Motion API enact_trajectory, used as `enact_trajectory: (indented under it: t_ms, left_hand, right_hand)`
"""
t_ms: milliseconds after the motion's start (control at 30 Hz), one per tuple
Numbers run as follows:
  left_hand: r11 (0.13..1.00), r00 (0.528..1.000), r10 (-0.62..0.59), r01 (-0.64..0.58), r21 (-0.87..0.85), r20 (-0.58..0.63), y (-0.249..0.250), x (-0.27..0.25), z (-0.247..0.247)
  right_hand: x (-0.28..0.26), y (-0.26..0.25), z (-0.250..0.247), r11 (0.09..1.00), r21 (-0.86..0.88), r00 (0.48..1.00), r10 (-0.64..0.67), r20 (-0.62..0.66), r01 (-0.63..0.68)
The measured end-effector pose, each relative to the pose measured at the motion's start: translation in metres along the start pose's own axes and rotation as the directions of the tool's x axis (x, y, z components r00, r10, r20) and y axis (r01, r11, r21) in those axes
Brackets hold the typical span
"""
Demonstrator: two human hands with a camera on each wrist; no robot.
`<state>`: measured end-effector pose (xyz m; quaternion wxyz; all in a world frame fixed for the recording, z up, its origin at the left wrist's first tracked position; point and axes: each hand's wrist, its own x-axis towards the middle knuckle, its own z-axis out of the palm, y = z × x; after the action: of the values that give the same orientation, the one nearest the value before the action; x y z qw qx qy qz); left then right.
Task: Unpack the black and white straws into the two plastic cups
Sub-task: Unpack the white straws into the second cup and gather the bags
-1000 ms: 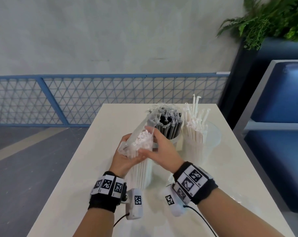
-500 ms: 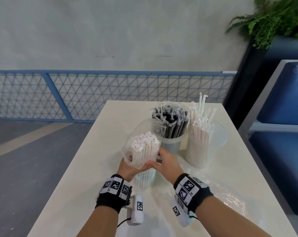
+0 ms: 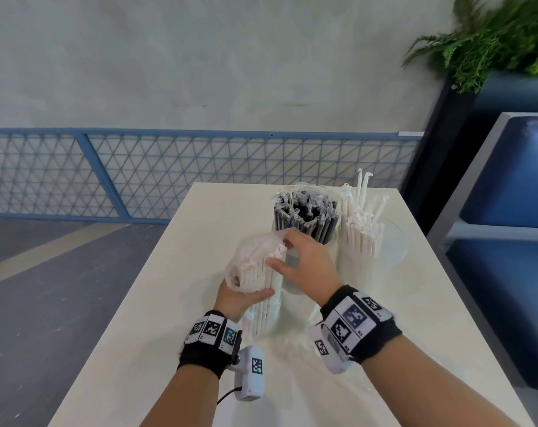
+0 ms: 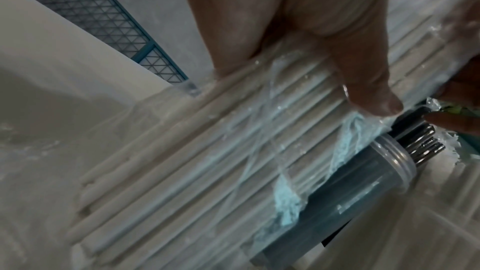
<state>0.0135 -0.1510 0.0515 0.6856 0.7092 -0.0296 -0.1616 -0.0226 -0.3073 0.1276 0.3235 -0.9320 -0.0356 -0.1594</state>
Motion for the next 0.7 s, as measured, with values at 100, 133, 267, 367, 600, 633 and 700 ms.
enact_trajectory:
  t_ms: [100,133,267,367,600,633,700]
  left_hand:
    - [1.000,1.000,0.001,-0.001,0.013,0.009,-0.002,0.001,-0.002]
    - [1.000,1.000,0.004,-0.005,0.024,0.009,-0.002,0.002,-0.001]
    - [1.000,1.000,0.004,-0.004,-0.003,-0.001,-0.001,0.002,0.000]
    - [1.000,1.000,0.019,-0.019,-0.023,-0.002,-0.001,0.002,-0.002]
    - [0.993,0.989,0.112,-0.107,-0.059,0.098,0.005,-0.001,-0.007]
    - [0.990,0.986,0.133,-0.128,-0.059,0.102,0.007,0.000,-0.008]
    - [0.987,0.982,0.158,-0.155,-0.039,0.100,0.010,0.000,-0.008]
  right_hand:
    - [0.004,0.003,-0.001,1.000,-0.002,0.996,0.012,0.084,-0.012]
    - [0.004,0.003,0.000,1.000,-0.020,0.996,0.002,0.093,0.000]
    - [0.004,-0.003,0.005,0.994,-0.059,0.996,-0.093,-0.002,0.092]
    - [0.007,-0.010,0.002,0.997,0.000,0.997,-0.082,-0.006,0.082]
    - [0.010,0.001,0.004,0.992,0.053,0.978,0.100,0.181,-0.111]
    - [0.009,0.001,0.005,0.990,0.075,0.980,0.108,0.168,-0.122]
    - [0.009,0.003,0.008,0.984,0.098,0.978,0.134,0.158,-0.150]
